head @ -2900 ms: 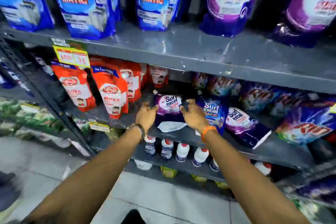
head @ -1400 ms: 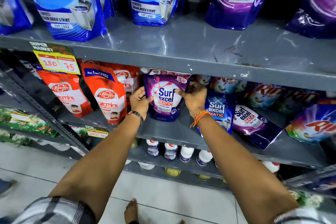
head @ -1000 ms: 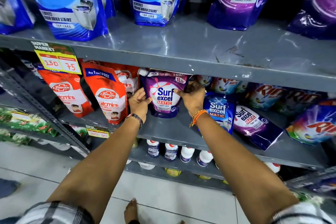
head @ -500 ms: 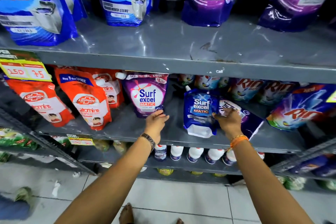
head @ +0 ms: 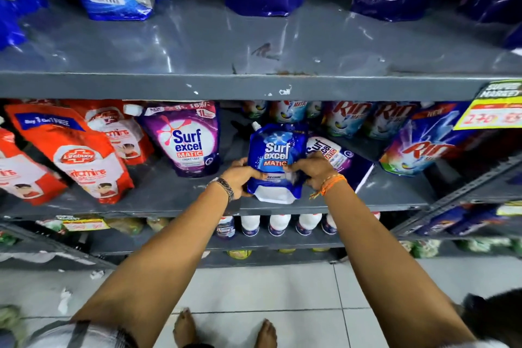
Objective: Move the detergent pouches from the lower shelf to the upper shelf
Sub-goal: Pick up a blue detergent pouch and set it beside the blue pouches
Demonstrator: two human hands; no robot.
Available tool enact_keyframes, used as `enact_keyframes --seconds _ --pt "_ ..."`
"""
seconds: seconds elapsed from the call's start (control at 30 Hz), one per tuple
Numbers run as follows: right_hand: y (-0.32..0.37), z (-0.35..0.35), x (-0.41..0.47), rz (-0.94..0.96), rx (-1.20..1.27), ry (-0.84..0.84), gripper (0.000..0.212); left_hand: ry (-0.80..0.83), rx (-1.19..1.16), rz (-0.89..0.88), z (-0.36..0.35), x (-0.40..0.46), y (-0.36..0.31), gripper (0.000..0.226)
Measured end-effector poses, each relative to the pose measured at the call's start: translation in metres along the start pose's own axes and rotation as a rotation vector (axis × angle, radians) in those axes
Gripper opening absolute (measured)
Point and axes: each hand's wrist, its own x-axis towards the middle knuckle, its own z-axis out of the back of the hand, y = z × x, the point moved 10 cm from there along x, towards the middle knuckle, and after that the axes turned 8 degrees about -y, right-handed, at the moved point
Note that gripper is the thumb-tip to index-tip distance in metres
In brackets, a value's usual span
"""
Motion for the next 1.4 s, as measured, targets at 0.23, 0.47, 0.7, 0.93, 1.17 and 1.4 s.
enact_keyframes --seconds 0.23,0.47,0.7,0.93,1.17,1.4 --pt "-0.005 -0.015 -0.013 -0.012 0.063 0.144 0.046 -0.027 -0.032 -0.106 0.015 -0.017 0.002 0.085" --pt "0.029 -0.013 -0.022 0.185 0.179 0.169 0.066 -0.088 -0.005 -0.376 0.028 -0.022 -0.028 0.095" --pt "0.063 -0.007 -0.029 0.578 0.032 0.006 0.070 -0.213 0.131 -0.628 0.026 -0.025 -0.065 0.116" --pt "0.051 -0.020 -0.023 0.685 -0.060 -0.035 0.067 -0.393 0.207 -0.727 0.030 -0.018 -0.059 0.114" --pt "0.045 -0.026 -0.011 0.676 -0.104 -0.041 0.067 -0.416 0.218 -0.711 0.036 -0.010 -0.058 0.112" --pt "0.061 0.024 -0.006 0.720 -0.316 -0.032 0.077 -0.391 0.201 -0.679 0.041 -0.007 -0.045 0.106"
